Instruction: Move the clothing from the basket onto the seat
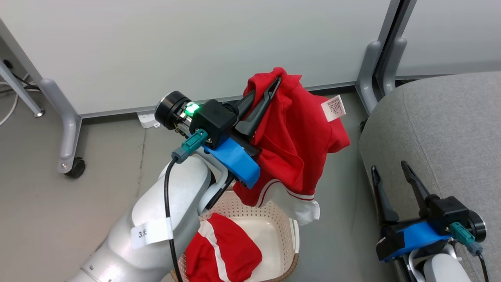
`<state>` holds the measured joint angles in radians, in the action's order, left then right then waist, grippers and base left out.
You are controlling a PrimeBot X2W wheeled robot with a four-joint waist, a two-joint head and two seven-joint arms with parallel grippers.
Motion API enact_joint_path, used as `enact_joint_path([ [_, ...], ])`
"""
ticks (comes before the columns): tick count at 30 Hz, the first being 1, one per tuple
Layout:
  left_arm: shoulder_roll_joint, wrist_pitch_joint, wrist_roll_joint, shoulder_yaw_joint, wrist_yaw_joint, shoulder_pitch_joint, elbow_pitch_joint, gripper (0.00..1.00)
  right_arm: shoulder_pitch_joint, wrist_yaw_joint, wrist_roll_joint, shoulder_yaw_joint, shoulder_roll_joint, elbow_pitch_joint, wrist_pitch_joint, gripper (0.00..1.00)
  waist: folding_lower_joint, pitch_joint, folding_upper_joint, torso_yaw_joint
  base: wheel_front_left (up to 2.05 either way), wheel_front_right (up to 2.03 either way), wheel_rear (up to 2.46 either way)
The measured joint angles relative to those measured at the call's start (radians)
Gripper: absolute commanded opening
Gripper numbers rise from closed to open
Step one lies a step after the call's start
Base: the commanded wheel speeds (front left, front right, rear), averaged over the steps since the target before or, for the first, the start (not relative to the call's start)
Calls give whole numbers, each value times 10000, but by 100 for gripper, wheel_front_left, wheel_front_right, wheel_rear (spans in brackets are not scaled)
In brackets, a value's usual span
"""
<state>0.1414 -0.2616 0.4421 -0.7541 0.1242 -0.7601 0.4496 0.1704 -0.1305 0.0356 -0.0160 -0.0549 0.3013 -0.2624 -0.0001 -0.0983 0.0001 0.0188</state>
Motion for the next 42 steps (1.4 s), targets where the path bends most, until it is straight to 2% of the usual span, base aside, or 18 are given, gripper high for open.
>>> enact_joint_path([
  [14,65,0,67,-42,0,157,2,0,127,-2,-63,502,-54,-351,0,100,1,147,0,65,0,0,0],
  [28,-4,0,58,-125,-2,152,-33,0,1728,-2,176,2475,-523,-1239,-2,100,1,-13,0,181,0,0,0],
  [33,-86,0,52,-222,-2,105,-69,0,2092,-2,82,2995,-637,-828,-2,100,1,-68,0,273,0,0,0],
  [42,-236,0,-35,-418,0,-59,-215,0,2972,-2,-247,3367,-903,734,-4,100,2,-276,0,478,0,0,0],
])
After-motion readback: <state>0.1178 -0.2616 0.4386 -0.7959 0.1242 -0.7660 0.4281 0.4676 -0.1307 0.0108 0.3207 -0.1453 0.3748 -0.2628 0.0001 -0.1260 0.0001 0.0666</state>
